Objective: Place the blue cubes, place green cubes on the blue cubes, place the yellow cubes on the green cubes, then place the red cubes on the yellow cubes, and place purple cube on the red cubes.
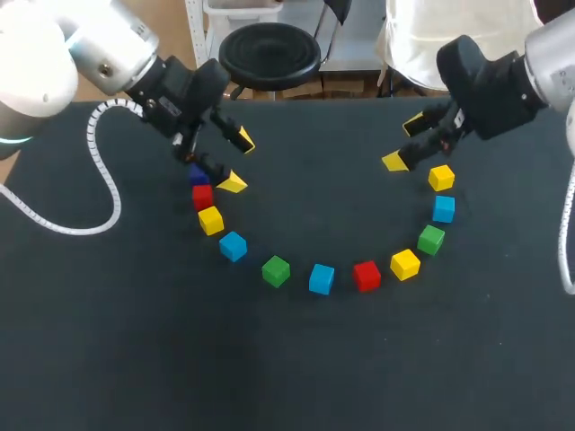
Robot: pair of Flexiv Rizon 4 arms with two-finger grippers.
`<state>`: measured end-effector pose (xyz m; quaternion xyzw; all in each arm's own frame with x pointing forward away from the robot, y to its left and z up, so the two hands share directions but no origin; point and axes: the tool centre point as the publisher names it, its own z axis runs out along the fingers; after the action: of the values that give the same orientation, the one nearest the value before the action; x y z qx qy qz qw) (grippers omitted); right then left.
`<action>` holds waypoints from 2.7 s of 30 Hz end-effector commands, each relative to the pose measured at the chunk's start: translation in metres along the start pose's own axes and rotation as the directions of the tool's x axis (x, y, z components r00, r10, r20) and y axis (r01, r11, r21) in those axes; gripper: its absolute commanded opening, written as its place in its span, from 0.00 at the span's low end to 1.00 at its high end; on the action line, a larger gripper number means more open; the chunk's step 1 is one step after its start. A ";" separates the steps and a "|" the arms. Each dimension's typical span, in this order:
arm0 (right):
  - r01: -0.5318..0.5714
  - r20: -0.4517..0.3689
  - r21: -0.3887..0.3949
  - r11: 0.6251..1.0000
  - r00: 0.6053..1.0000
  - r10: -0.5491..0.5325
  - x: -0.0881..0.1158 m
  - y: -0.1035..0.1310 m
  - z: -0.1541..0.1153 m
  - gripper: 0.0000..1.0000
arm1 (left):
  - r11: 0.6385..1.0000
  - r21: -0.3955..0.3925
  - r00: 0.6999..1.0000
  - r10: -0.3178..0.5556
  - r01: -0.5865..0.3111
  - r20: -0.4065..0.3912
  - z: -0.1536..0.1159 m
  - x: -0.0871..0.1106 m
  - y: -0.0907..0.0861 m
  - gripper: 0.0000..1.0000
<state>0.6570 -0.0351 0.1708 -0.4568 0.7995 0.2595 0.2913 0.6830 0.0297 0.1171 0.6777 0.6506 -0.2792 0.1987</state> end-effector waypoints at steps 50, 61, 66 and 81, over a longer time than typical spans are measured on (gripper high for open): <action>0.002 -0.093 -0.177 0.984 0.995 -0.019 0.040 0.138 0.001 1.00 | 1.000 0.002 1.000 0.000 0.000 -0.003 0.000 0.000 0.001 1.00; 0.048 -0.156 -0.237 0.970 0.984 -0.087 0.044 0.164 0.011 1.00 | 1.000 0.002 1.000 0.000 0.000 -0.003 0.000 0.000 0.001 1.00; 0.099 -0.200 -0.319 0.943 0.965 -0.170 0.048 0.192 0.028 1.00 | 1.000 0.002 1.000 0.000 0.000 -0.003 0.000 0.000 0.001 1.00; 0.266 -0.111 -0.294 0.918 0.945 -0.309 0.064 0.164 0.074 1.00 | 1.000 0.002 1.000 0.000 0.000 -0.003 0.000 0.000 0.001 1.00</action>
<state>0.4995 0.0511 0.1112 -0.6301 0.7029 0.2758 0.1813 0.6830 0.0298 0.1171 0.6777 0.6506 -0.2792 0.1987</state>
